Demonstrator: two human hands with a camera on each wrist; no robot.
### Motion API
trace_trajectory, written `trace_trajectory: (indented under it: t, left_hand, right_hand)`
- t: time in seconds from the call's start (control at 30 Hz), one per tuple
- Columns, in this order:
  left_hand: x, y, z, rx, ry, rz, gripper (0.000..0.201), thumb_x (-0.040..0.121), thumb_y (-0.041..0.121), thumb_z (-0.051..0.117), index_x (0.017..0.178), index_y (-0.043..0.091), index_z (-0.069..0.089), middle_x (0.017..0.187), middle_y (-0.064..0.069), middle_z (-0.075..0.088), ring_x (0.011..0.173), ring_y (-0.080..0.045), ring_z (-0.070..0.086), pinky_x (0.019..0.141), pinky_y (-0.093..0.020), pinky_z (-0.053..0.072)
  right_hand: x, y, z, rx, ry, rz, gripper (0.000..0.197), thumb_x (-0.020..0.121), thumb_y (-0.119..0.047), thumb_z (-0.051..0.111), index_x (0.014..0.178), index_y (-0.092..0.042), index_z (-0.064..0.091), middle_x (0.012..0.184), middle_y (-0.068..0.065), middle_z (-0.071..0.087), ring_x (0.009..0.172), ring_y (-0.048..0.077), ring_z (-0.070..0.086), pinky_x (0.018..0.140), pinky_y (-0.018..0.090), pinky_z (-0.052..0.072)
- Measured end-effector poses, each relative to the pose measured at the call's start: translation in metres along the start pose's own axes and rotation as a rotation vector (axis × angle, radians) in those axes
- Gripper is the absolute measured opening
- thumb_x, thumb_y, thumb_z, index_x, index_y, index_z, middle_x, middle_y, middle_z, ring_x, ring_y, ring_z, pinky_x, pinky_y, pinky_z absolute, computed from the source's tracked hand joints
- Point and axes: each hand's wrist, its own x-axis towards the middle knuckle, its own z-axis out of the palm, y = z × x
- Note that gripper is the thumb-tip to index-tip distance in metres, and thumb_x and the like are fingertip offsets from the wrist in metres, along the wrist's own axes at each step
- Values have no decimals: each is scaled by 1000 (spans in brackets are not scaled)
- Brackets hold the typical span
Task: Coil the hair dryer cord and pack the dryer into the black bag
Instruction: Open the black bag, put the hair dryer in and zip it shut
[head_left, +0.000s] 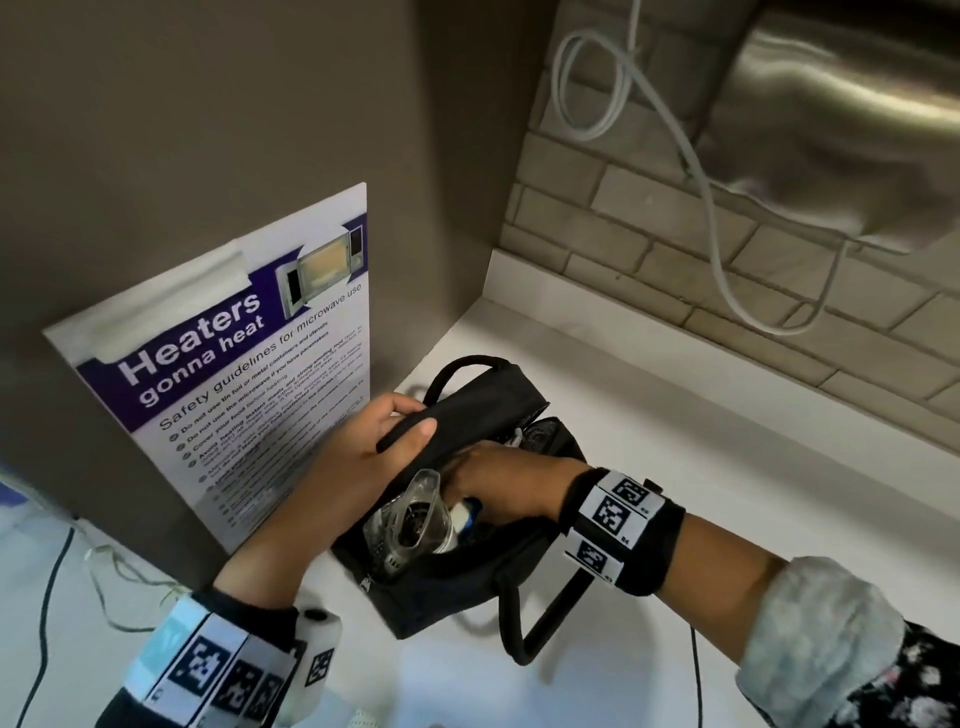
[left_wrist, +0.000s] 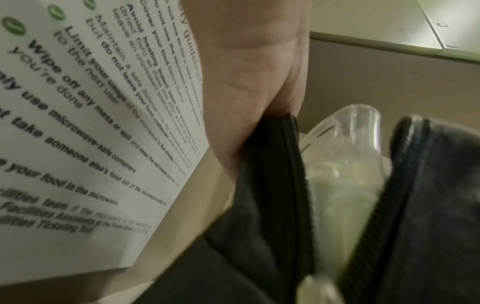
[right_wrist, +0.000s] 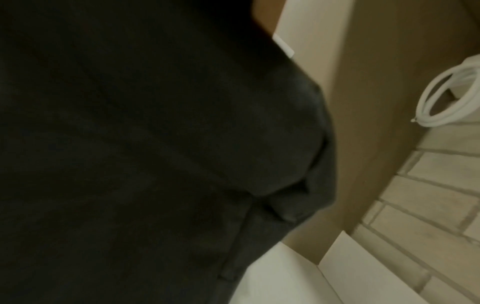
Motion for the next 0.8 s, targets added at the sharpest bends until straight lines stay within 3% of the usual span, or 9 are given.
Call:
trace_trajectory:
  t: [0.07, 0.13, 0.23, 0.33, 0.4, 0.5, 0.6, 0.67, 0.8]
  left_hand:
    - [-4, 4, -6, -81, -58, -1, 19, 86, 24, 67, 104, 27, 62, 101, 4, 75, 96, -12, 69, 91, -36, 51]
    - [-8, 8, -16, -39, -109, 31, 31, 81, 27, 69, 112, 28, 60, 111, 4, 71, 107, -7, 65, 98, -35, 48]
    - [-18, 17, -33, 82, -201, 4, 40, 88, 23, 65, 122, 40, 51, 118, 10, 65, 108, 2, 61, 97, -31, 50]
    - [-28, 21, -43, 459, -476, 35, 76, 83, 42, 63, 145, 41, 19, 144, 17, 34, 134, -2, 34, 111, -38, 35]
    - [-31, 17, -37, 856, -552, 70, 97, 82, 45, 58, 148, 33, -12, 150, 12, 14, 140, -12, 18, 113, -40, 27]
    - [-26, 12, -25, 1079, -306, 136, 92, 87, 28, 55, 149, 26, -14, 134, 0, 27, 127, -20, 33, 101, -37, 40]
    - [-19, 14, -19, 1037, -60, 177, 74, 89, 18, 53, 151, 21, 12, 121, -6, 41, 109, -21, 43, 87, -32, 43]
    - [-20, 17, -15, 951, 54, 208, 63, 89, 13, 53, 147, 16, 28, 115, -9, 47, 101, -23, 47, 80, -31, 41]
    - [-28, 17, -1, 863, 193, 320, 53, 86, 4, 54, 138, 12, 44, 110, -11, 49, 90, -24, 53, 72, -35, 47]
  right_hand:
    - [-8, -6, -3, -18, 60, 46, 24, 79, -15, 70, 103, -11, 71, 106, 12, 69, 102, 31, 61, 91, 38, 45]
    - [-15, -12, -10, -33, 108, 111, 21, 85, -21, 63, 101, -12, 71, 102, 11, 70, 98, 31, 61, 89, 41, 47]
    - [-28, -21, -22, -31, 16, 310, 31, 97, -36, 43, 104, -19, 68, 106, 5, 69, 106, 26, 57, 101, 44, 37]
    - [-39, -30, -26, 22, -83, 390, 50, 100, -47, 26, 116, -19, 63, 118, 4, 65, 115, 24, 52, 107, 47, 31]
    - [-43, -37, -30, 79, 18, 342, 46, 100, -45, 30, 101, -15, 66, 102, 3, 68, 95, 18, 56, 99, 42, 38]
    - [-49, -43, -40, 153, 245, 229, 41, 98, -40, 42, 70, -15, 57, 66, -3, 57, 66, 10, 49, 75, 31, 43]
    - [-58, -46, -44, 99, 624, 181, 38, 94, -42, 49, 65, -18, 51, 62, -10, 49, 67, 10, 46, 71, 22, 37]
    - [-59, -51, -39, 56, 820, 206, 37, 92, -41, 52, 65, -15, 53, 62, -10, 46, 68, 11, 43, 73, 25, 38]
    - [-56, -53, -22, 15, 956, 279, 37, 92, -37, 56, 66, -11, 54, 60, -3, 48, 67, 18, 46, 69, 32, 42]
